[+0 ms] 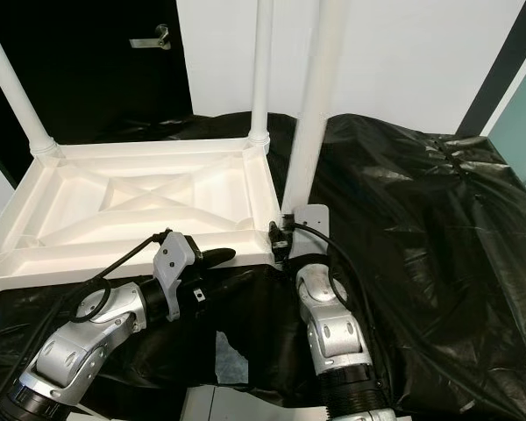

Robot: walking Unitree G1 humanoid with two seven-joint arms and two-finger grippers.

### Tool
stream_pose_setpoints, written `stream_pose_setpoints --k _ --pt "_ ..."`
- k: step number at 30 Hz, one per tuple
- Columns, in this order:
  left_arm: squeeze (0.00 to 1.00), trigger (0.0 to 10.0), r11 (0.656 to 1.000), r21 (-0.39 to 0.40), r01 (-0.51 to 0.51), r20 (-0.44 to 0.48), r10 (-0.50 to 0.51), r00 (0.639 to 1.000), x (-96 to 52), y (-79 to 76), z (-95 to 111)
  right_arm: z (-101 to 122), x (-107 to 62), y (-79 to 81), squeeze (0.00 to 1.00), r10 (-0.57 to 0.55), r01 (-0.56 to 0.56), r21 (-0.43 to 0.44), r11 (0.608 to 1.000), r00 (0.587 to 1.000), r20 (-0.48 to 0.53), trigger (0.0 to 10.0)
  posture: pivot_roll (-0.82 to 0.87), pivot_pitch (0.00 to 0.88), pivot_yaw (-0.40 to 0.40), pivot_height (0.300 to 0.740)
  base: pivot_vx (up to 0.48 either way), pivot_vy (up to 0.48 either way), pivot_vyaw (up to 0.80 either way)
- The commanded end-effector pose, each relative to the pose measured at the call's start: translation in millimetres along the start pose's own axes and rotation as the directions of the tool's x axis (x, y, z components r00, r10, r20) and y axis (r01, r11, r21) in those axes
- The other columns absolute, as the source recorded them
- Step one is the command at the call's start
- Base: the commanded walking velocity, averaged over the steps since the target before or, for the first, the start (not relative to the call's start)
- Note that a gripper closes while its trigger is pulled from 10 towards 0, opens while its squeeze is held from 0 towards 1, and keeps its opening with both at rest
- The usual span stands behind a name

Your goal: Building children table

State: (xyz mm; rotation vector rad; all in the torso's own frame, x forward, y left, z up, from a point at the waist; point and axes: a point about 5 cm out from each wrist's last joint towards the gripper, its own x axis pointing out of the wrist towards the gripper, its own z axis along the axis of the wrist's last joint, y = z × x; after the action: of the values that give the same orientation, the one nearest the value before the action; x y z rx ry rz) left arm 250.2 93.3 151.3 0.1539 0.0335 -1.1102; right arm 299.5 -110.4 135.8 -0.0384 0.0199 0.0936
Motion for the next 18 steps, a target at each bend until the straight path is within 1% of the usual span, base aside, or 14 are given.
stream_pose_setpoints --k 1,3,4,5,7,8,9,10,11,14,15,17,18 --pt "0.00 10.0 0.997 0.017 0.080 -0.013 -0.080 0.997 1.5 -2.0 0 0 -4.8 -7.1 1.00 0.005 -0.006 0.021 1.000 1.000 0.023 10.0 0.03 0.000 -0.059 0.740 0.000 0.000 0.00" --pt "0.00 10.0 0.997 0.018 0.080 -0.013 -0.080 0.997 1.4 -1.7 0 1 -5.4 -7.7 1.00 0.016 -0.016 0.017 1.000 0.999 0.029 10.0 0.03 0.000 -0.059 0.740 0.000 0.000 0.00" --pt "0.00 10.0 0.997 0.019 0.079 -0.014 -0.079 0.997 1.1 -1.4 1 0 -7.5 -9.5 1.00 0.051 -0.052 0.009 0.999 0.998 0.044 10.0 0.03 0.000 -0.058 0.740 0.000 0.000 0.00" --pt "0.00 10.0 0.997 0.019 0.079 -0.014 -0.079 0.997 1.1 -1.4 1 0 -7.5 -9.5 1.00 0.051 -0.052 0.009 0.999 0.998 0.044 10.0 0.03 0.000 -0.058 0.740 0.000 0.000 0.00" --pt "0.00 10.0 0.997 0.021 0.076 -0.015 -0.076 0.997 -0.3 -0.2 1 -4 -13.6 -18.6 1.00 0.168 -0.170 0.017 0.985 0.983 0.067 10.0 0.03 0.000 -0.054 0.740 0.000 0.000 0.00" --pt "0.00 10.0 0.997 0.021 0.076 -0.015 -0.076 0.997 -0.3 -0.2 1 -4 -13.6 -18.6 1.00 0.168 -0.170 0.017 0.985 0.983 0.067 10.0 0.03 0.000 -0.054 0.740 0.000 0.000 0.00" --pt "0.00 10.0 0.997 0.021 0.074 -0.015 -0.074 0.997 -0.8 0.3 1 -5 -15.9 -23.4 0.29 0.215 -0.216 0.014 0.976 0.974 0.075 10.0 0.03 0.000 -0.049 0.740 0.000 0.000 0.00" --pt "0.00 10.0 0.997 0.021 0.074 -0.015 -0.074 0.997 -0.8 0.3 1 -5 -15.9 -23.4 0.29 0.215 -0.216 0.014 0.976 0.974 0.075 10.0 0.03 0.000 -0.049 0.740 0.000 0.000 0.00" --pt "0.00 10.0 0.997 0.023 0.074 -0.016 -0.074 0.997 -1.3 1.7 2 -7 -18.0 -35.1 0.00 0.317 -0.318 -0.002 0.948 0.946 0.072 10.0 0.02 0.000 -0.041 0.740 0.000 0.000 0.00" --pt "0.00 10.0 0.997 0.023 0.074 -0.016 -0.074 0.997 -1.3 2.2 2 -7 -18.2 -39.0 0.00 0.348 -0.348 0.001 0.937 0.935 0.066 10.0 0.02 0.000 -0.041 0.740 0.000 0.000 0.00" --pt "0.00 10.0 0.997 0.026 0.074 -0.017 -0.074 0.997 -1.2 3.0 2 -7 -17.8 -43.2 0.00 0.392 -0.393 0.000 0.920 0.918 0.063 10.0 0.02 0.000 -0.038 0.740 0.000 0.000 0.00" --pt "0.00 10.0 0.997 0.026 0.074 -0.017 -0.074 0.997 -1.2 3.0 2 -7 -17.8 -43.2 0.00 0.392 -0.393 0.000 0.920 0.918 0.063 10.0 0.02 0.000 -0.038 0.740 0.000 0.000 0.00" --pt "0.00 10.0 0.997 0.031 0.072 -0.015 -0.072 0.997 -1.2 5.0 3 -4 -13.0 -51.8 0.00 0.476 -0.475 -0.040 0.879 0.878 0.053 10.0 0.03 0.000 -0.036 0.740 0.000 0.000 0.00"
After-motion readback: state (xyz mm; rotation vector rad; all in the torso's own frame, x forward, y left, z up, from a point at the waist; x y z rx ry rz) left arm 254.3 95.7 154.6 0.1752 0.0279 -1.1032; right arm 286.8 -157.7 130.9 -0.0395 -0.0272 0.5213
